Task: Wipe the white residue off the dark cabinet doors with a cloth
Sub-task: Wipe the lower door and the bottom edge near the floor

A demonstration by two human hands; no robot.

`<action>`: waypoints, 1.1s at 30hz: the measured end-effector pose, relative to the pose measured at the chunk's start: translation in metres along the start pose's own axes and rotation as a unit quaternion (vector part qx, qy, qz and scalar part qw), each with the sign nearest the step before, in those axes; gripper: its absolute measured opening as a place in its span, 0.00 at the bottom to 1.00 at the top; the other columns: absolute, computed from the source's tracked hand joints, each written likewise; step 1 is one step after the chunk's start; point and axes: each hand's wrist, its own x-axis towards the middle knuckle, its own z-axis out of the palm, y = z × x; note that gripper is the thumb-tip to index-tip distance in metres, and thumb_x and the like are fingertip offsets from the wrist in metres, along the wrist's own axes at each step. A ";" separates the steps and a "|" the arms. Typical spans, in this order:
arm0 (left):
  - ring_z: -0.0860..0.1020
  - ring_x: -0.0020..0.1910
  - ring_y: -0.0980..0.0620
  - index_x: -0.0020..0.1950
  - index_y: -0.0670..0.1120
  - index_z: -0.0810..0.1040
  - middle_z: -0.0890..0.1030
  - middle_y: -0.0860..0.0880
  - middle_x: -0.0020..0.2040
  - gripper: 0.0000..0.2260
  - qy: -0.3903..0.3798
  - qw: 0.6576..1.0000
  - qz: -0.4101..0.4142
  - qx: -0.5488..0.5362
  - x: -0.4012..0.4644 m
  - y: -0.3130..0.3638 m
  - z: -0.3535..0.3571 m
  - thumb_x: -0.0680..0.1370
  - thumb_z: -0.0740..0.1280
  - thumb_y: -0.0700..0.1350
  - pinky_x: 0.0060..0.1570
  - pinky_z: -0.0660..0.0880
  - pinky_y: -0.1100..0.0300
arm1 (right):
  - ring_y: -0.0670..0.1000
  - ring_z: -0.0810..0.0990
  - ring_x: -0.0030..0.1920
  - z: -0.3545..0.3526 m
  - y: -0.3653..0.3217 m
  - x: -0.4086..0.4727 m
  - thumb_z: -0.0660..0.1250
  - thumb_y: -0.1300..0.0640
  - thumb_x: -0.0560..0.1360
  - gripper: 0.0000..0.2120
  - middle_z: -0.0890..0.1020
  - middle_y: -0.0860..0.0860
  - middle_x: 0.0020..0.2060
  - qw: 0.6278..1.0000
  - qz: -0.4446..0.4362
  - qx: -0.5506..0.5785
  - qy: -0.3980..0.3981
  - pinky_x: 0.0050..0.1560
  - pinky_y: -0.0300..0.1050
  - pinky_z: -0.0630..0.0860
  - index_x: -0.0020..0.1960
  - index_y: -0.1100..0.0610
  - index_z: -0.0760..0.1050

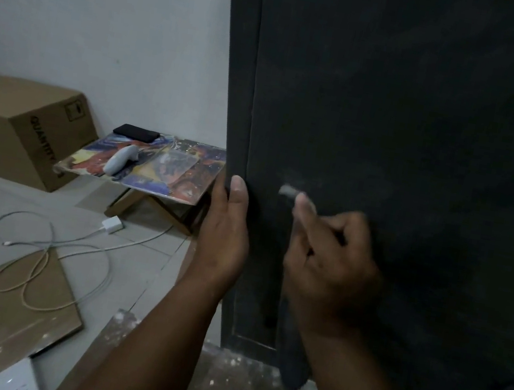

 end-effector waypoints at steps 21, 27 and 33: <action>0.36 0.83 0.57 0.84 0.53 0.37 0.33 0.50 0.84 0.37 0.065 0.944 0.249 0.209 -0.022 -0.011 0.025 0.85 0.57 0.58 0.78 0.42 0.66 | 0.47 0.72 0.34 -0.011 0.010 0.024 0.74 0.57 0.79 0.07 0.77 0.51 0.39 1.000 0.008 -0.013 0.027 0.31 0.39 0.66 0.56 0.53 0.87; 0.39 0.84 0.38 0.84 0.50 0.49 0.43 0.34 0.84 0.31 0.095 0.844 0.400 0.345 -0.004 -0.006 0.027 0.85 0.59 0.55 0.82 0.42 0.42 | 0.48 0.73 0.31 -0.028 0.035 -0.031 0.67 0.52 0.81 0.09 0.75 0.48 0.37 0.990 0.006 0.001 -0.143 0.27 0.41 0.70 0.53 0.49 0.87; 0.38 0.83 0.42 0.84 0.58 0.43 0.46 0.37 0.83 0.33 0.134 0.803 0.442 0.378 0.020 -0.005 0.033 0.85 0.59 0.57 0.81 0.40 0.40 | 0.51 0.75 0.33 -0.038 0.050 0.003 0.73 0.61 0.79 0.09 0.77 0.52 0.38 1.000 0.009 -0.018 0.011 0.28 0.46 0.74 0.57 0.53 0.86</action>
